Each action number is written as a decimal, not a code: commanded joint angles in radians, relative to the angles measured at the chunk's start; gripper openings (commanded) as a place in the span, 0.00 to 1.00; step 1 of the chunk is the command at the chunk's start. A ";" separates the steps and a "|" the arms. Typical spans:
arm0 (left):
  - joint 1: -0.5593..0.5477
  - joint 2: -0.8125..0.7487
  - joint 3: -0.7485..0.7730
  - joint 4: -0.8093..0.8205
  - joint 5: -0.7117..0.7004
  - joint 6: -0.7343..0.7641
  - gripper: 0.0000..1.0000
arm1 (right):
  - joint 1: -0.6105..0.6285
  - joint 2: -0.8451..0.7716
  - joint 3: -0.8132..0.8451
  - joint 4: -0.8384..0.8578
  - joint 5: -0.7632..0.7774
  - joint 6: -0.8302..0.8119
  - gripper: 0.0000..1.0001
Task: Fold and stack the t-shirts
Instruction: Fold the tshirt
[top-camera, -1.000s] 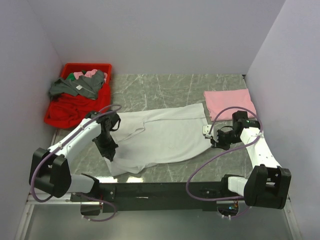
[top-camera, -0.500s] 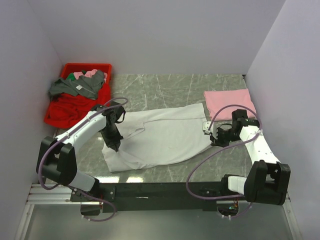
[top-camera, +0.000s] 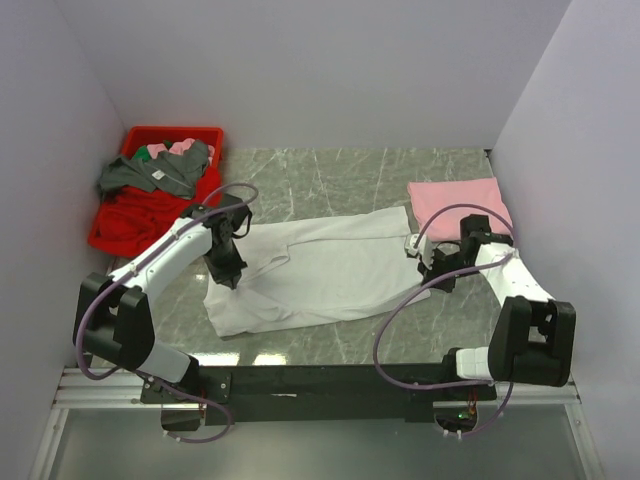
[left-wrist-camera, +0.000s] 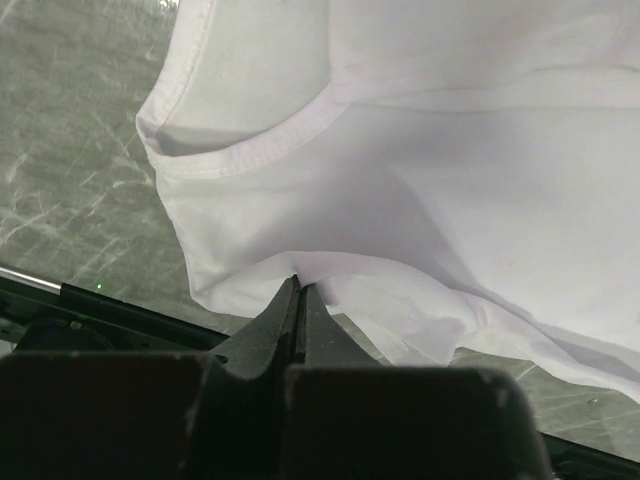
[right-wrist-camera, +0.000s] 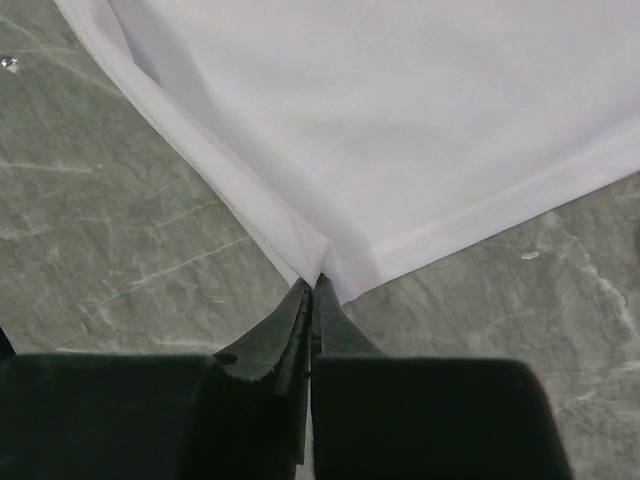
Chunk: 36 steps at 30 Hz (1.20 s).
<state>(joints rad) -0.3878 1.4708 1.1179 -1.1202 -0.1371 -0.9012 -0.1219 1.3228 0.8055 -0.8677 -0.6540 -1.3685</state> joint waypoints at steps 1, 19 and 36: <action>-0.005 0.009 0.045 0.037 -0.032 0.022 0.00 | 0.004 0.021 0.021 0.053 -0.001 0.051 0.00; -0.005 0.075 0.105 0.106 -0.061 0.084 0.00 | 0.002 0.125 0.083 0.141 0.016 0.201 0.00; -0.005 0.068 0.134 0.123 -0.110 0.108 0.00 | 0.004 0.205 0.130 0.141 0.047 0.253 0.00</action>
<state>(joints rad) -0.3878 1.5539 1.2030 -1.0122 -0.2180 -0.8120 -0.1219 1.5105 0.8837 -0.7403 -0.6121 -1.1431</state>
